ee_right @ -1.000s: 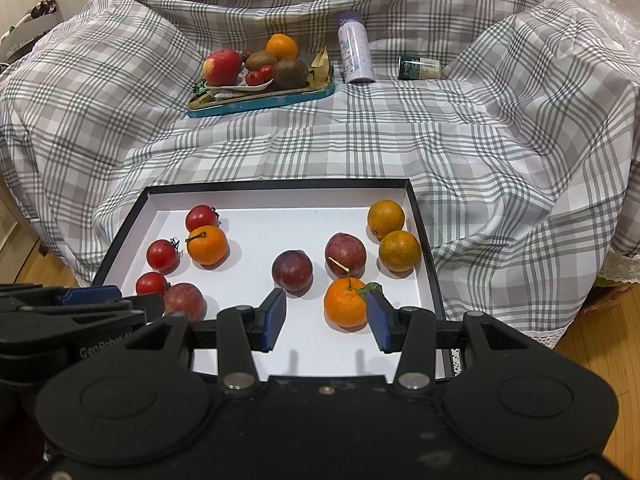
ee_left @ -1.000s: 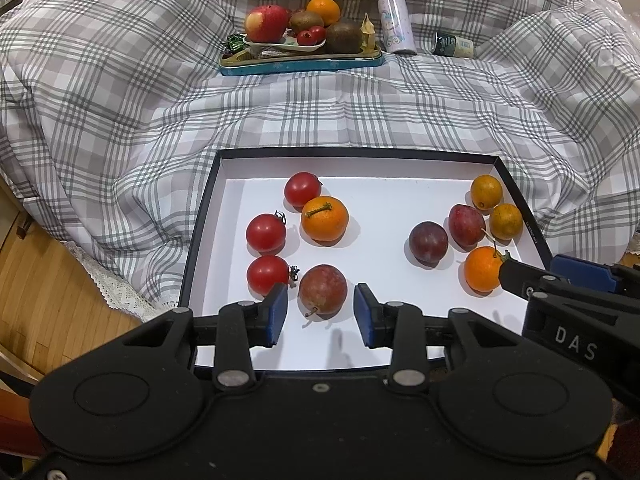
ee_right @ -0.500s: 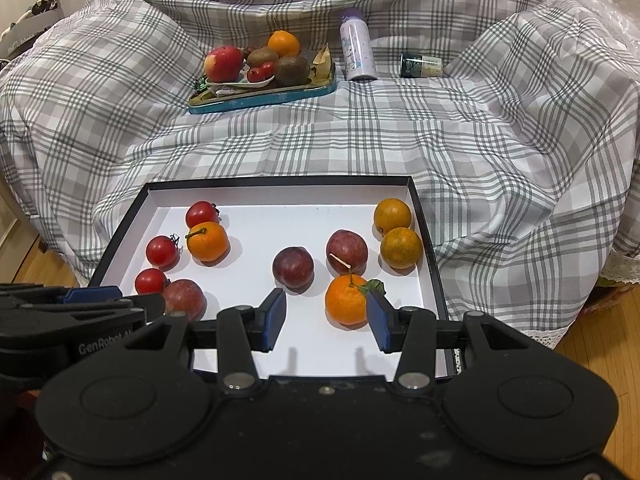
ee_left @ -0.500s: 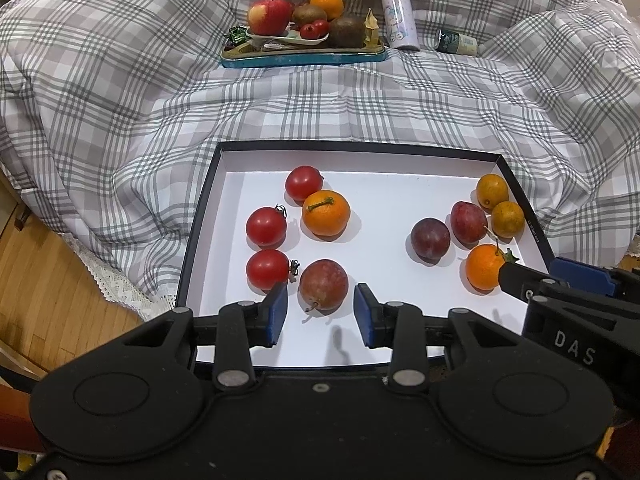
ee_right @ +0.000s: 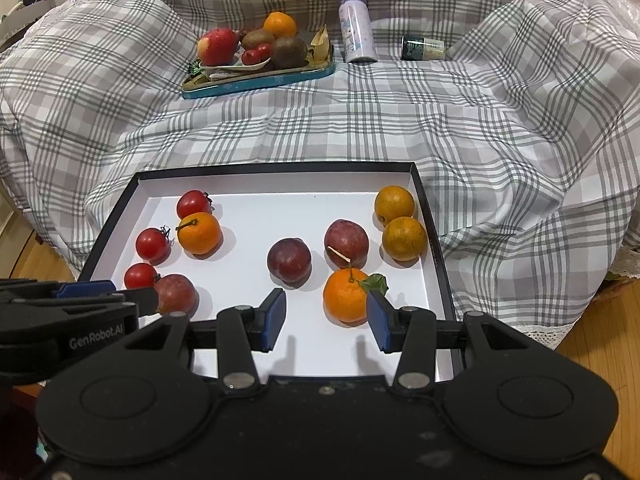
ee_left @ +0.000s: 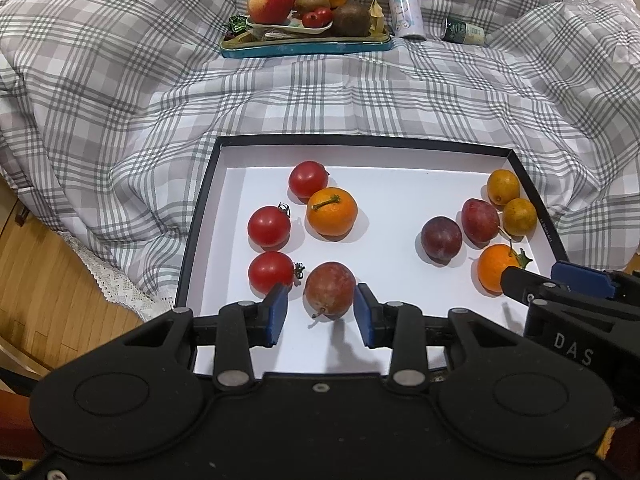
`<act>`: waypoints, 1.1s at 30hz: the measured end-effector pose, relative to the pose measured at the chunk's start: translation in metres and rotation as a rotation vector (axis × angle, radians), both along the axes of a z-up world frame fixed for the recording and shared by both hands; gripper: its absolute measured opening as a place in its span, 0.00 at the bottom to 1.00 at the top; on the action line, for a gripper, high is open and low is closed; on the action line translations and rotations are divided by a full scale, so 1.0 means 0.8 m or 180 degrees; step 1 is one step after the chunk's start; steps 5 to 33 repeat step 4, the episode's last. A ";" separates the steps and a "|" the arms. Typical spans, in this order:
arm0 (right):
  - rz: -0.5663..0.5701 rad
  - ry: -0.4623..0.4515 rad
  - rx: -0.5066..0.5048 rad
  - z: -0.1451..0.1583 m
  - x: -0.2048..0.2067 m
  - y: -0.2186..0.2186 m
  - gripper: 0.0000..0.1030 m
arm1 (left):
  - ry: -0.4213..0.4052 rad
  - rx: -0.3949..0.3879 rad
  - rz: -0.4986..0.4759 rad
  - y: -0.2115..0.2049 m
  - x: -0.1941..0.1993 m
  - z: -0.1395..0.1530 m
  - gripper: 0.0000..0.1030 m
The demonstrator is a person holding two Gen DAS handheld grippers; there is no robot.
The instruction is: Organize fruits
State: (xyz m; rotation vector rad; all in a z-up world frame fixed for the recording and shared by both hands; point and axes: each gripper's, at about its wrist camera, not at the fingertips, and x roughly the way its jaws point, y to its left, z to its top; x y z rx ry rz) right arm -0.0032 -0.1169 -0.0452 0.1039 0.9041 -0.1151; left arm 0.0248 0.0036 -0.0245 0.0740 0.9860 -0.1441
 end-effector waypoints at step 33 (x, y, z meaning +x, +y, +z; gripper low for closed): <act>0.0009 0.0030 -0.0015 0.000 0.007 0.000 0.45 | 0.0051 -0.0019 0.0009 0.001 0.007 0.000 0.44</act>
